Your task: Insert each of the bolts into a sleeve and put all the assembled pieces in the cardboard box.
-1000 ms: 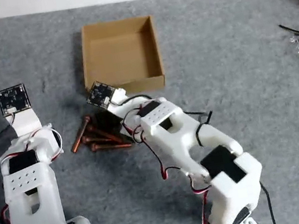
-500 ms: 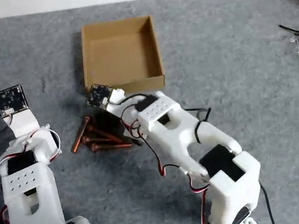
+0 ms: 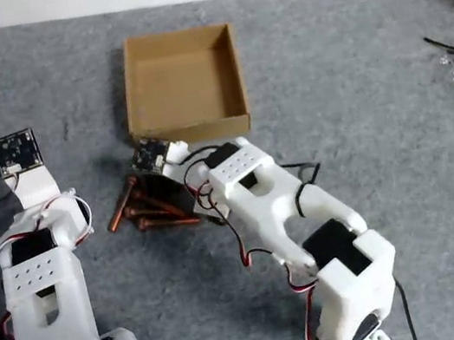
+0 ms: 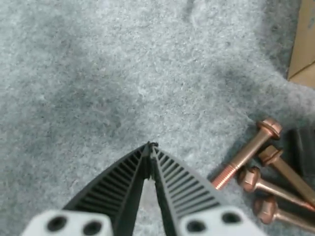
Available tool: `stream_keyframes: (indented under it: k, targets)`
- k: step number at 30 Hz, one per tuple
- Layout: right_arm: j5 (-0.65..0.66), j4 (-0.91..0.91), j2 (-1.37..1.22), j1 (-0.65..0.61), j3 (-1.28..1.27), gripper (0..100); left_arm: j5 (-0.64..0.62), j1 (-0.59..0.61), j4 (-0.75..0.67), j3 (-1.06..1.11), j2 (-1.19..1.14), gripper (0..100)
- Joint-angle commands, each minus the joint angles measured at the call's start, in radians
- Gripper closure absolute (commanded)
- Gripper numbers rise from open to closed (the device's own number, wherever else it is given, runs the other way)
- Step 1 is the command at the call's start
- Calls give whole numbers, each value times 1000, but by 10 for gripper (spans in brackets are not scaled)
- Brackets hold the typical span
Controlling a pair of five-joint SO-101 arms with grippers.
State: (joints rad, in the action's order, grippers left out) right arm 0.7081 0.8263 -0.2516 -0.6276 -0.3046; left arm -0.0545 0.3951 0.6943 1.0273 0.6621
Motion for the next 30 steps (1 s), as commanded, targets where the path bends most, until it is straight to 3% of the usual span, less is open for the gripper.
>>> stream_keyframes:
  k: [1, 6, 11, 19, 30]
  targets:
    - [17, -38, 5, -35, 47, 803, 0, 12, -15, -4, -1, 989]
    - [14, -39, 5, -44, 45, 828, 0, 13, -15, -4, 1, 989]
    - [12, -42, 5, -45, 45, 998, 0, 13, -15, -4, 1, 989]
    - [12, -42, 12, -41, 45, 994, -6, 4, -18, -4, 2, 989]
    - [11, -19, 31, -30, 48, 994, -11, -231, -34, -13, 4, 988]
